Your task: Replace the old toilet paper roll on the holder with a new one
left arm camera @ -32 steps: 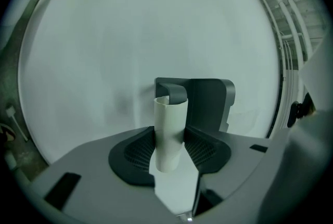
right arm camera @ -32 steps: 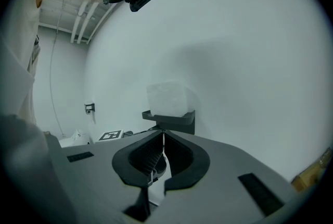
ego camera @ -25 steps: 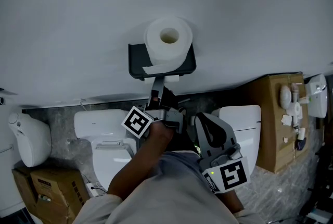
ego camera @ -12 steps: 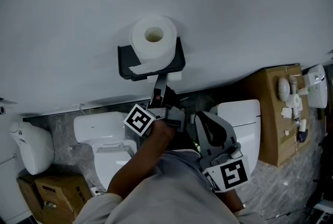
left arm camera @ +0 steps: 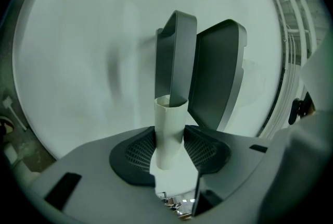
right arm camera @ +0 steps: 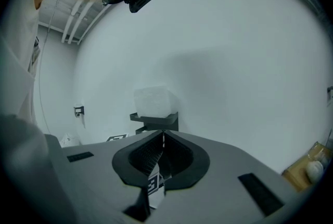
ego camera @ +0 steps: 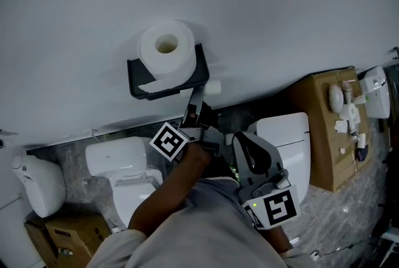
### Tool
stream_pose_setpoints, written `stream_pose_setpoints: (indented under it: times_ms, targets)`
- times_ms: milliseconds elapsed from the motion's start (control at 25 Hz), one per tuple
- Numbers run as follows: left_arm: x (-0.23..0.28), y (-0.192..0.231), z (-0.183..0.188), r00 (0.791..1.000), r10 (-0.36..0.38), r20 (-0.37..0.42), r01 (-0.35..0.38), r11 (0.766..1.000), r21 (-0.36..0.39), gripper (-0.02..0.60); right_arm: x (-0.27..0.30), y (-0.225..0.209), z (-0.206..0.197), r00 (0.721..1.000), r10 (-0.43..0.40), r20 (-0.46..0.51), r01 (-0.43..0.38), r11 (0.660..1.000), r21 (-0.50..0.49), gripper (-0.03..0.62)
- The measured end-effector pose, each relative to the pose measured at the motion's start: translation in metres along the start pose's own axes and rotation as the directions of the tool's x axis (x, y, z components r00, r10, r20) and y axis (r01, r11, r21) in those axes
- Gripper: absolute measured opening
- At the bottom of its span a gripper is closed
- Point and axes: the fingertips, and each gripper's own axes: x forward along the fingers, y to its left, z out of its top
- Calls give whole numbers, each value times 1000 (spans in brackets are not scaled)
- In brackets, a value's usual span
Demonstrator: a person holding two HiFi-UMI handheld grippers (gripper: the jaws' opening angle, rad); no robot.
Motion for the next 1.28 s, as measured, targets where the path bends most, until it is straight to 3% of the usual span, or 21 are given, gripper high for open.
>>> stream_pose_setpoints:
  times_ms: [1040, 1280]
  targets:
    - [7, 9, -64, 975, 26, -221, -20, 999, 30, 175, -14, -9, 1, 999, -39, 13, 39, 999, 12, 18]
    - [-9, 15, -68, 963, 89, -254, -54, 988, 141, 173, -15, -10, 1, 999, -31, 15, 31, 999, 18, 18]
